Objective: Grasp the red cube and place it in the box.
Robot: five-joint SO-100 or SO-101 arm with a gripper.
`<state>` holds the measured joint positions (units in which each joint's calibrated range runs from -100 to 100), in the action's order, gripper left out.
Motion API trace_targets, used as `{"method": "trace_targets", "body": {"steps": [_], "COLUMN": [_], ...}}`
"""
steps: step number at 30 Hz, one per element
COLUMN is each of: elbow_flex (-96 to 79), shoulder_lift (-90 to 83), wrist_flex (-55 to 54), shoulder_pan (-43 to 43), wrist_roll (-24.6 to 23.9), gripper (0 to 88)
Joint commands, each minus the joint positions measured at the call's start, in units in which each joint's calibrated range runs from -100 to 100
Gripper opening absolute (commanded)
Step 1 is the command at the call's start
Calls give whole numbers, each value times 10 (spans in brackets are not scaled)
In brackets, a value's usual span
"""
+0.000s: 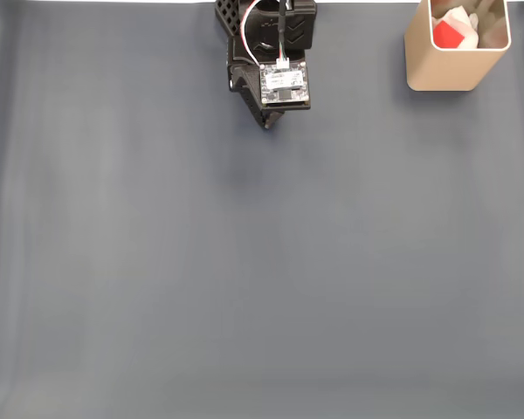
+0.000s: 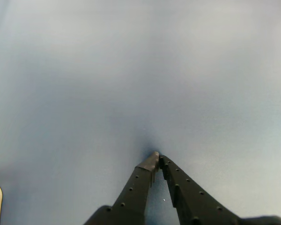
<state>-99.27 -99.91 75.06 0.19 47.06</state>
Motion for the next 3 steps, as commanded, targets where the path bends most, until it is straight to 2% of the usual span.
{"method": "trace_targets", "body": {"steps": [1,3], "elbow_flex": [-5,-5], "shoulder_lift": [0,0], "wrist_flex": [10,10], "shoulder_pan": [5,5], "wrist_roll": [-1,-1], "gripper": [7,8]}}
